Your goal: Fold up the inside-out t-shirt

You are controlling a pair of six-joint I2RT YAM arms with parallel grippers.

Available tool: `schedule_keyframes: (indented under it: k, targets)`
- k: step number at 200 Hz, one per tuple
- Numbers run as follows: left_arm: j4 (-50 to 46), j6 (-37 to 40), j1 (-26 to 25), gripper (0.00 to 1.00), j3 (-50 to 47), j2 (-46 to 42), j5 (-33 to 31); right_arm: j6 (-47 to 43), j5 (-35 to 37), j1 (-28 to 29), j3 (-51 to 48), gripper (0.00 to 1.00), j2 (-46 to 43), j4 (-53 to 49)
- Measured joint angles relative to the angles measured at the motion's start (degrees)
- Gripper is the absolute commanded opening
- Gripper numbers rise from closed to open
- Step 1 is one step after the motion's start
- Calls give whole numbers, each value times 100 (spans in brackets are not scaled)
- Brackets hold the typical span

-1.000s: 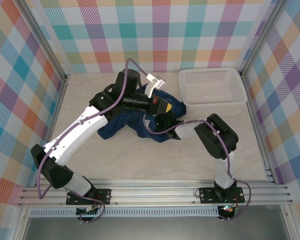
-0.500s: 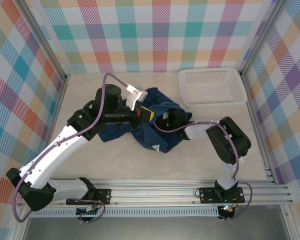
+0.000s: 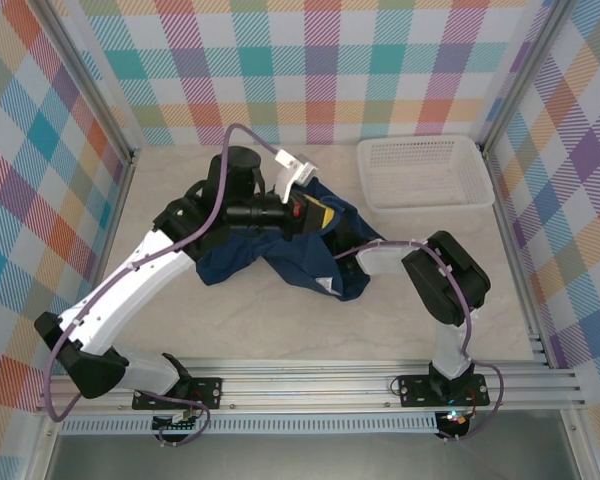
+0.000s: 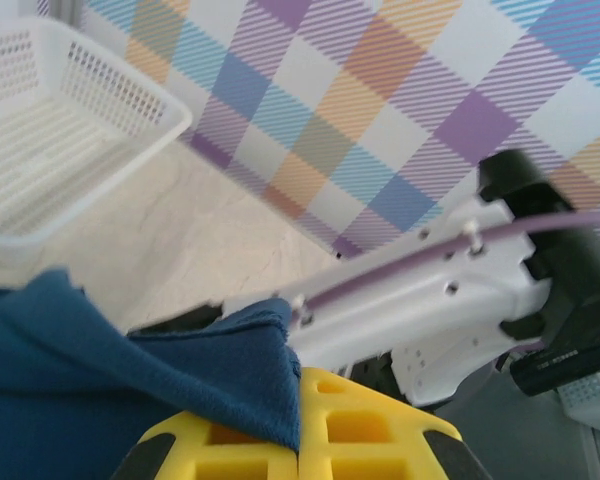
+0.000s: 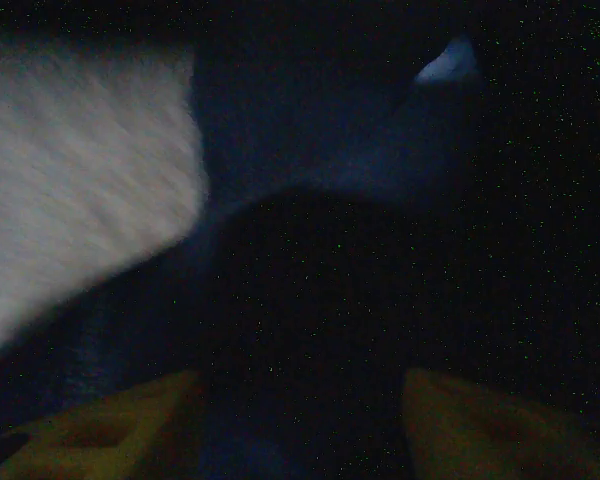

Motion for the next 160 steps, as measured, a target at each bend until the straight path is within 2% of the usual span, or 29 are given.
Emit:
schedule_keyframes:
  k: [37, 75, 117, 137, 160]
  targets:
    - [-7, 4, -22, 0, 452, 138, 118, 146, 308, 107, 247, 67, 223, -494]
    - [-4, 9, -24, 0, 568, 79, 306, 243, 590, 101, 946, 70, 603, -1038]
    - [-33, 118, -26, 0, 535, -203, 129, 332, 763, 103, 1274, 71, 756, -1464]
    - [-48, 168, -26, 0, 442, -431, -101, 378, 798, 103, 1279, 61, 756, -1521]
    - [-39, 208, -26, 0, 208, -713, -610, 393, 761, 101, 1279, 32, 756, -1596]
